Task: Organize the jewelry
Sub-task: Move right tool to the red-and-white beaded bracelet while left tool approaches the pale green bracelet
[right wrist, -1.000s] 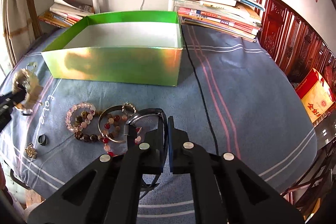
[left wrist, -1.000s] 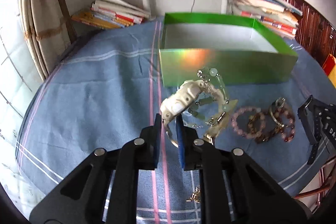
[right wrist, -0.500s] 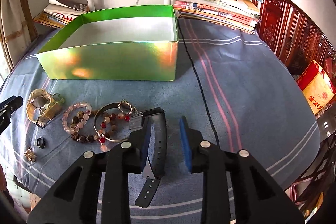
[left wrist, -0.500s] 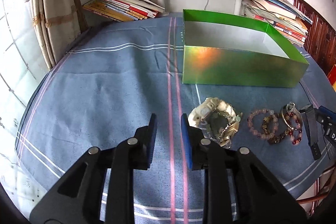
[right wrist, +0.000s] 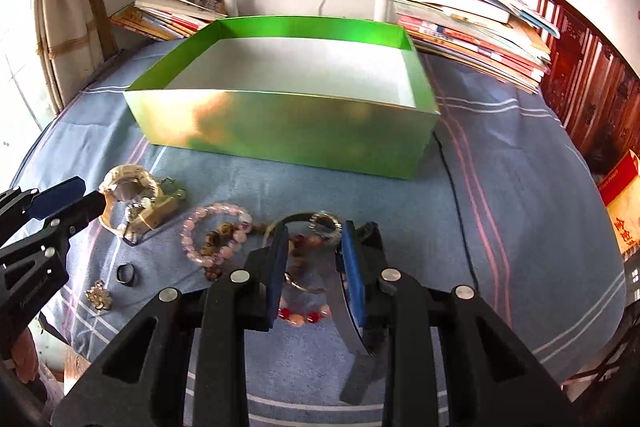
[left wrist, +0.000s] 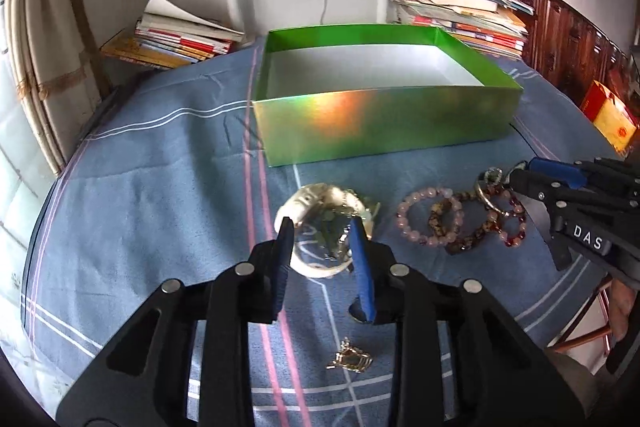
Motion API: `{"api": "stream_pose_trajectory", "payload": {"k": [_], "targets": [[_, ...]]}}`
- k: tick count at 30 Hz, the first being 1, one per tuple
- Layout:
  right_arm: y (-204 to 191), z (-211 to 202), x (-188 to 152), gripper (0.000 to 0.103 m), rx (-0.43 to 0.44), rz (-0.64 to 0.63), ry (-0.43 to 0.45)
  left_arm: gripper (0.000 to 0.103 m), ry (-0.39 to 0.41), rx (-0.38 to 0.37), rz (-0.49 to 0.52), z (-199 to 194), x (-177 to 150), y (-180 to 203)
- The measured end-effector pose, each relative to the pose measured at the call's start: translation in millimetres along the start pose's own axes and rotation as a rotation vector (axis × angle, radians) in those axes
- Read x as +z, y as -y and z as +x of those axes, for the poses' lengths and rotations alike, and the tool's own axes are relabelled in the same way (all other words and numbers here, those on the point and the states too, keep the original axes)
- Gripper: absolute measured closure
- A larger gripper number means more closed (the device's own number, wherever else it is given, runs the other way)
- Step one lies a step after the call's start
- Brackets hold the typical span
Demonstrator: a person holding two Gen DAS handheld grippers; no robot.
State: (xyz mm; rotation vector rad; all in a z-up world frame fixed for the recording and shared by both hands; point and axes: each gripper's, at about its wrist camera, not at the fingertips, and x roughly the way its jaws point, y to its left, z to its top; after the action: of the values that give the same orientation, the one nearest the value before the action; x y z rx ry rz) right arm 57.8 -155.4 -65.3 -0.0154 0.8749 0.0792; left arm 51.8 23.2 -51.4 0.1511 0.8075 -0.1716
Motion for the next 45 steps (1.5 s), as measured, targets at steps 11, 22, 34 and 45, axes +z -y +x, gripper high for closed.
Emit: {"api": "stream_pose_trajectory", "payload": {"k": [11, 22, 34, 45], "targets": [[29, -9, -6, 0.072, -0.036, 0.062, 0.014, 0.085, -0.096, -0.089, 0.053, 37, 4, 17], [40, -13, -4, 0.069, -0.095, 0.085, 0.024, 0.099, 0.001, -0.068, -0.011, -2, 19, 0], [23, -15, -4, 0.063, -0.021, 0.036, 0.013, 0.102, 0.045, -0.046, -0.047, -22, 29, -17], [0, 0, -16, 0.063, 0.010, -0.050, -0.056, 0.087, -0.080, -0.151, 0.004, 7, 14, 4]]}}
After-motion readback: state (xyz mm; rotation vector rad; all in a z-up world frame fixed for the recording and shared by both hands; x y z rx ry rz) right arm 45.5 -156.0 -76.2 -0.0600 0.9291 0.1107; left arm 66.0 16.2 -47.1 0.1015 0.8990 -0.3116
